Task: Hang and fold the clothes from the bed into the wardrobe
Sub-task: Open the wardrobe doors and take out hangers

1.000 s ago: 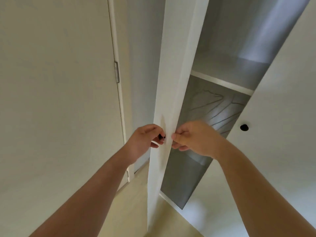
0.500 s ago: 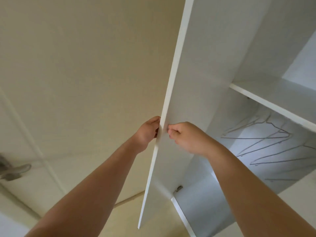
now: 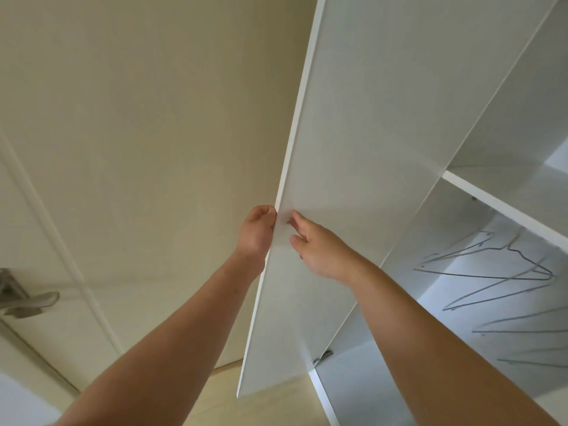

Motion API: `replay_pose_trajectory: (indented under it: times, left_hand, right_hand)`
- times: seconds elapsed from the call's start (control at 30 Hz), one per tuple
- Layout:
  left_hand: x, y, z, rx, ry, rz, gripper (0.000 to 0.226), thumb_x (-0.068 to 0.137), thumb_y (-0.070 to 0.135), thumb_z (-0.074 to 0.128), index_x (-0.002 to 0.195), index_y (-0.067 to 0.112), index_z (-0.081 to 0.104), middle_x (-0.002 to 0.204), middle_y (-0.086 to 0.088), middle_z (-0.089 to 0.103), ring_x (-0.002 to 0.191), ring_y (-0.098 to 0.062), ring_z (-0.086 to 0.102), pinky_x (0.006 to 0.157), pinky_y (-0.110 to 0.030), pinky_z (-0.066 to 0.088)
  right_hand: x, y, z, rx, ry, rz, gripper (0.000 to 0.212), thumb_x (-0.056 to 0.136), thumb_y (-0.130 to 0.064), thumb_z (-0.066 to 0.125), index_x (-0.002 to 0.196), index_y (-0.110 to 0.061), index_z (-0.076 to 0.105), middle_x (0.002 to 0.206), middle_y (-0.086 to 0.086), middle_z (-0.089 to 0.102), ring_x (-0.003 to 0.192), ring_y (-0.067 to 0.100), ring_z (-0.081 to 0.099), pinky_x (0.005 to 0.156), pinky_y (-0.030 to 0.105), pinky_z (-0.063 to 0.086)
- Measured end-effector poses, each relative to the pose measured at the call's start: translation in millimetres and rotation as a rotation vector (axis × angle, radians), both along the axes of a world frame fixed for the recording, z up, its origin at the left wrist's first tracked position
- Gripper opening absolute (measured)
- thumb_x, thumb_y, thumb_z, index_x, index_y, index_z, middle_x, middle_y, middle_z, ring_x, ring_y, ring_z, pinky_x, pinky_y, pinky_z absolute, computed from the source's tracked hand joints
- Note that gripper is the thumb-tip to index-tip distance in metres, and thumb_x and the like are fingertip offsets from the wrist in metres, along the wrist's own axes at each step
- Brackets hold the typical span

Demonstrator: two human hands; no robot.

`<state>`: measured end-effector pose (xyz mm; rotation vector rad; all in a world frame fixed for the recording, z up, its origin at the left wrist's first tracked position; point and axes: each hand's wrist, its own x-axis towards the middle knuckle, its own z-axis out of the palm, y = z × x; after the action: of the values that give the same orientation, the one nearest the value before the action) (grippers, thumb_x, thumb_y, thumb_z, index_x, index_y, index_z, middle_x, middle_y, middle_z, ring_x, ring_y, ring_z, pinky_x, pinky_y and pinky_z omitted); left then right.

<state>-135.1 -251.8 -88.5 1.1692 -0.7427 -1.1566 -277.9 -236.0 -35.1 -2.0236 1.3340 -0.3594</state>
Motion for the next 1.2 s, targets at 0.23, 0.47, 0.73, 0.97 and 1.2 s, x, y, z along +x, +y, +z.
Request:
replay_pose_trajectory:
  times: [0.23, 0.47, 0.73, 0.97, 1.2]
  left_hand:
    - [-5, -10, -5, -0.014, -0.050, 0.179, 0.015, 0.090, 0.024, 0.058, 0.095, 0.017, 0.070, 0.087, -0.001, 0.070, 0.079, -0.019, 0.062, 0.081, -0.041, 0.054]
    - [-48, 12, -1, -0.480, -0.511, 0.467, 0.019, 0.087, 0.020, 0.063, 0.098, 0.030, 0.051, 0.089, 0.011, 0.054, 0.078, -0.013, 0.054, 0.072, -0.023, 0.046]
    - [-197, -9, 2, -0.553, -0.446, -0.156, 0.022, 0.091, 0.017, 0.061, 0.090, 0.038, 0.054, 0.075, 0.011, 0.059, 0.063, -0.006, 0.053, 0.062, -0.012, 0.043]
    - [-338, 9, -2, -0.619, -0.388, -0.649, 0.016, 0.097, 0.041, 0.046, 0.097, 0.038, 0.062, 0.082, 0.012, 0.067, 0.071, -0.011, 0.065, 0.065, -0.017, 0.048]
    - [-431, 29, 2, -0.510, -0.257, -0.989, 0.023, 0.105, 0.023, 0.045, 0.107, 0.026, 0.068, 0.094, 0.007, 0.073, 0.086, -0.013, 0.069, 0.077, -0.031, 0.056]
  right_hand:
    - [-9, -15, -10, 0.035, -0.028, 0.015, 0.060, 0.108, -0.020, 0.036, 0.162, -0.030, 0.012, 0.165, -0.014, 0.023, 0.151, 0.004, 0.021, 0.123, 0.029, 0.021]
    - [-54, -6, -18, -0.039, -0.064, -0.093, 0.049, 0.105, -0.025, 0.047, 0.154, -0.027, 0.041, 0.149, -0.015, 0.052, 0.138, 0.002, 0.046, 0.111, 0.020, 0.034]
    - [-188, 30, -13, -0.154, -0.028, -0.528, 0.024, 0.101, -0.027, 0.054, 0.118, -0.034, 0.070, 0.103, -0.025, 0.067, 0.088, -0.015, 0.058, 0.069, -0.002, 0.040]
    - [-298, 106, -7, -0.222, 0.066, -0.945, 0.026, 0.100, -0.022, 0.052, 0.105, -0.038, 0.071, 0.094, -0.026, 0.065, 0.079, -0.010, 0.059, 0.067, 0.001, 0.041]
    - [-350, 166, 6, -0.323, 0.263, -1.271, 0.028, 0.100, -0.018, 0.048, 0.115, -0.025, 0.070, 0.111, -0.006, 0.068, 0.097, 0.013, 0.062, 0.089, 0.026, 0.051]
